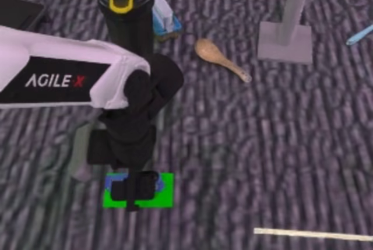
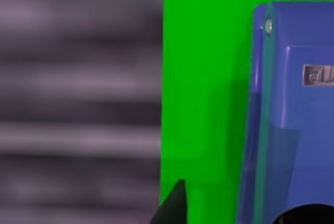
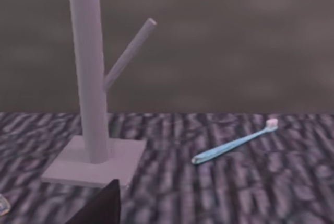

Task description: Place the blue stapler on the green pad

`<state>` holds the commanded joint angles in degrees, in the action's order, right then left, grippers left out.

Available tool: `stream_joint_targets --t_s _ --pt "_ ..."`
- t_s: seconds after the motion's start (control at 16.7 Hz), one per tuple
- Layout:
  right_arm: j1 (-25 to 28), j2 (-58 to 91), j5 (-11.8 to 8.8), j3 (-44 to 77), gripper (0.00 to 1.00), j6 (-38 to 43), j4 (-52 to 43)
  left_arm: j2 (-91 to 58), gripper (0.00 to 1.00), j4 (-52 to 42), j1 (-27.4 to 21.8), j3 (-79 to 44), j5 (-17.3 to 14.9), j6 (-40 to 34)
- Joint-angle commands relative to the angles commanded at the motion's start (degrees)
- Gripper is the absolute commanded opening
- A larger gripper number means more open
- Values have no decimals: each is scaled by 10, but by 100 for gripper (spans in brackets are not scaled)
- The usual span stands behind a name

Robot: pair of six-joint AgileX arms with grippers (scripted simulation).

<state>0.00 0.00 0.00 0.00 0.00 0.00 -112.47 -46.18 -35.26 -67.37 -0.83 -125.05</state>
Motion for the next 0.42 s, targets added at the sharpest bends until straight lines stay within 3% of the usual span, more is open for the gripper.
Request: stream_joint_targets --t_s 0.12,0.42 --pt "0 0 0 0 100 0 0 0 100 0 0 0 0 0" --pt "0 0 0 0 100 0 0 0 100 0 0 0 0 0"
